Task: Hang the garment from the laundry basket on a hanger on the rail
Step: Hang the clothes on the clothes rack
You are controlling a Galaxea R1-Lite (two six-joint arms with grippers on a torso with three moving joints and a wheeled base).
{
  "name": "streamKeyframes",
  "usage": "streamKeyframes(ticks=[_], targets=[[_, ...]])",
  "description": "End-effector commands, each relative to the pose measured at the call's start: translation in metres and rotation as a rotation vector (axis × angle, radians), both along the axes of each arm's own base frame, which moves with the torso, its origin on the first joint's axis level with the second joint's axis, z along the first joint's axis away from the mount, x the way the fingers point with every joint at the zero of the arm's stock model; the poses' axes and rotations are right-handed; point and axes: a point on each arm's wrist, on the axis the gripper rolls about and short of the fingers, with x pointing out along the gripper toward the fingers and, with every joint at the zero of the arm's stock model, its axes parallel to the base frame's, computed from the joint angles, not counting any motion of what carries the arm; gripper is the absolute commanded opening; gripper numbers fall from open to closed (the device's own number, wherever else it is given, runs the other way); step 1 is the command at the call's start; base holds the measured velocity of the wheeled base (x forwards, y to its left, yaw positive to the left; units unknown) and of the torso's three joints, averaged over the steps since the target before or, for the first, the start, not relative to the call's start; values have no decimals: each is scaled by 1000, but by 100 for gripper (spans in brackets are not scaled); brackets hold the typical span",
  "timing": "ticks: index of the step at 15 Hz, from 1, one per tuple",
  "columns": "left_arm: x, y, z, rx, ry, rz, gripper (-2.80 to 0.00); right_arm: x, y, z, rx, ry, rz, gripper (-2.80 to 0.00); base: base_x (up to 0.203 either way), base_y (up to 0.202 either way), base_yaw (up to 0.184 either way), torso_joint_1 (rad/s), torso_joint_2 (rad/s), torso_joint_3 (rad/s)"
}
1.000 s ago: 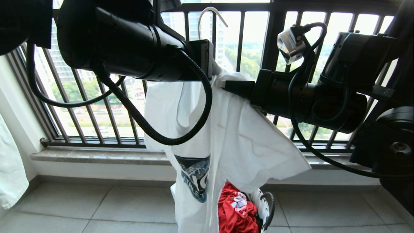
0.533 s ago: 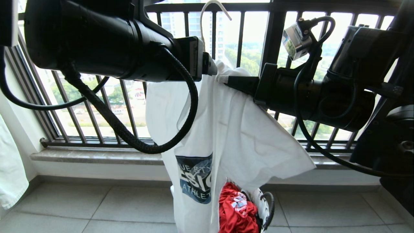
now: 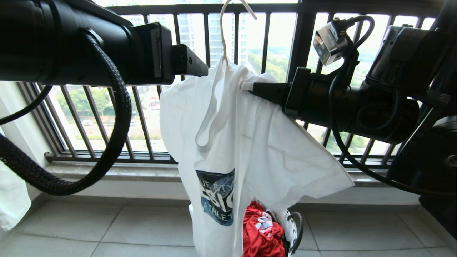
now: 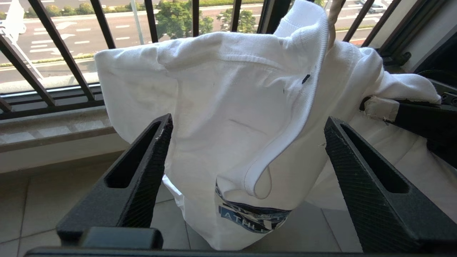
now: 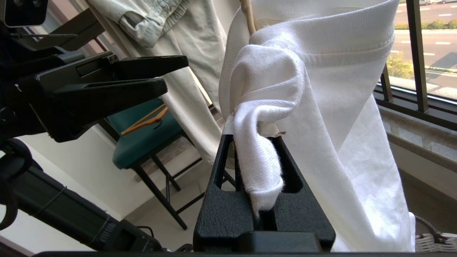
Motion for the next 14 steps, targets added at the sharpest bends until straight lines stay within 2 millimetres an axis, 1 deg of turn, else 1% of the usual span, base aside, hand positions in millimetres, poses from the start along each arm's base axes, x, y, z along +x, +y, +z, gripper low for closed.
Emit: streamKeyframes(ticks=[1,3,6,8,10,12,14], targets=[[2,18,1,-4,-5,68,-280,0,0,-1,-2,3,16,-280,0,0,0,0,0,0],[5,27,-1,36,14,82,-280,-1,0,-2,-7,6,47,-280,0,0,0,0,0,0],[4,48,-4,116,57,-91,-280,-3,0,-7,-22,15,106,-280,0,0,0,0,0,0],[9,64,-2,140,38,-203,-280,-5,-3,-7,-26,25,162,-280,0,0,0,0,0,0],[16,67,-7,215,16,-318,-280,-6,-7,-8,-23,47,221,-280,0,0,0,0,0,0],[18,65,-16,268,53,-444,-280,-4,-11,-10,-31,54,257,-280,0,0,0,0,0,0],[24,61,-24,285,76,-526,-280,-4,-13,-12,-40,58,296,-280,0,0,0,0,0,0]])
